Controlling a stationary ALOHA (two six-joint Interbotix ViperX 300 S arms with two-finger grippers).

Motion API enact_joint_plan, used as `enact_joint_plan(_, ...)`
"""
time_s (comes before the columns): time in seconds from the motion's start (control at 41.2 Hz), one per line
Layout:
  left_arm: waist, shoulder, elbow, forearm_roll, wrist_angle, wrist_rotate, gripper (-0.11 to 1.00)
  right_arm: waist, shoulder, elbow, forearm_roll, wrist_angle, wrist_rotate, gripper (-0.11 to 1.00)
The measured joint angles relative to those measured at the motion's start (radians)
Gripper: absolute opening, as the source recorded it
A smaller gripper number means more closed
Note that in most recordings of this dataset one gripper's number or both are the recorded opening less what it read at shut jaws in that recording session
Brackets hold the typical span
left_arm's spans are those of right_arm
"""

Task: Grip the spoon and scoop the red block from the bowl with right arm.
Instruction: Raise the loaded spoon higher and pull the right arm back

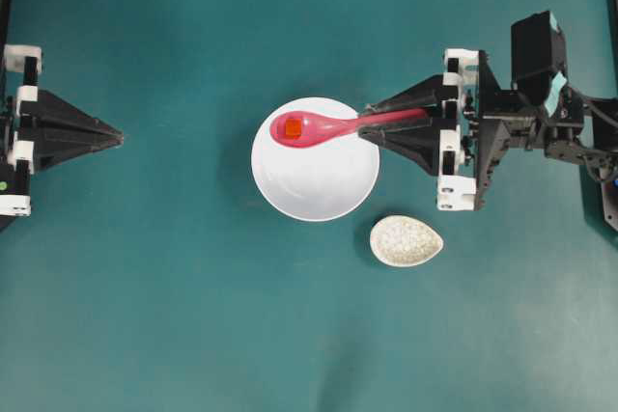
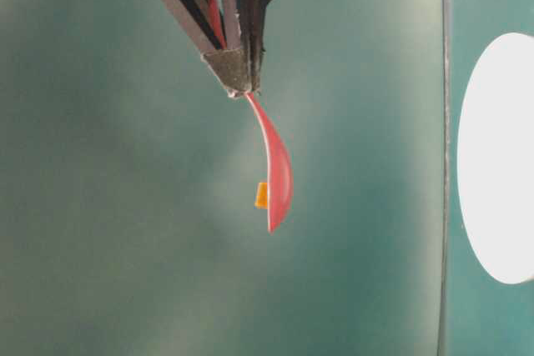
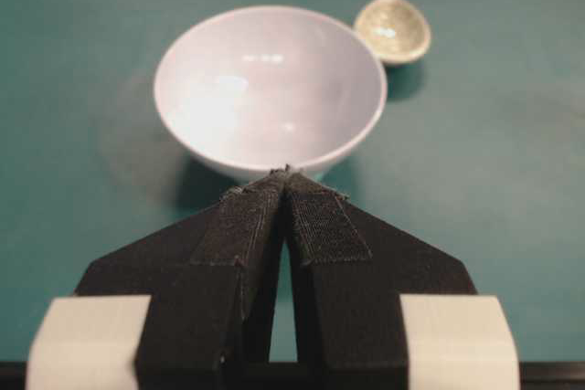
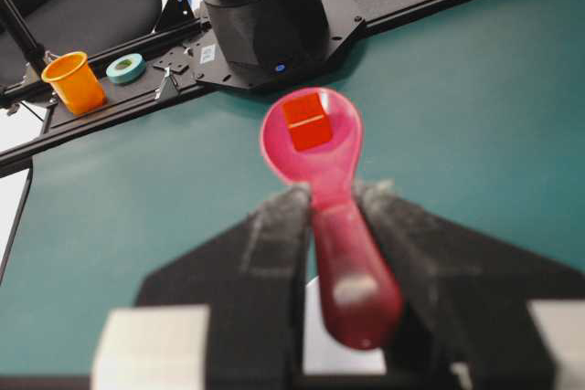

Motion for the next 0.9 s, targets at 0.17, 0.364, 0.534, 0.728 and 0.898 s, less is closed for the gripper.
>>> enact_joint_plan(0.17,-0.006,0.003,0.000,0.000,0.000,0.000,0.00,0.000,0.002,0.000,0.000,0.008,0.000,0.24)
enact_joint_plan(0.364,-0.008,0.003,0.000,0.002,0.000,0.000,0.00,-0.002,0.000,0.000,0.000,0.012,-0.002,0.24)
enact_joint_plan(0.534,-0.008,0.003,0.000,0.000,0.000,0.000,0.00,-0.011,0.000,0.000,0.000,0.011,0.000,0.24)
enact_joint_plan(0.728,-0.008,0.000,0.000,0.002,0.002,0.000,0.00,-0.014,0.000,0.000,0.000,0.012,0.000,0.24)
enact_joint_plan(0.898,-0.008,-0.002,0.000,0.002,0.005,0.000,0.00,-0.015,0.000,0.000,0.000,0.020,0.002,0.24)
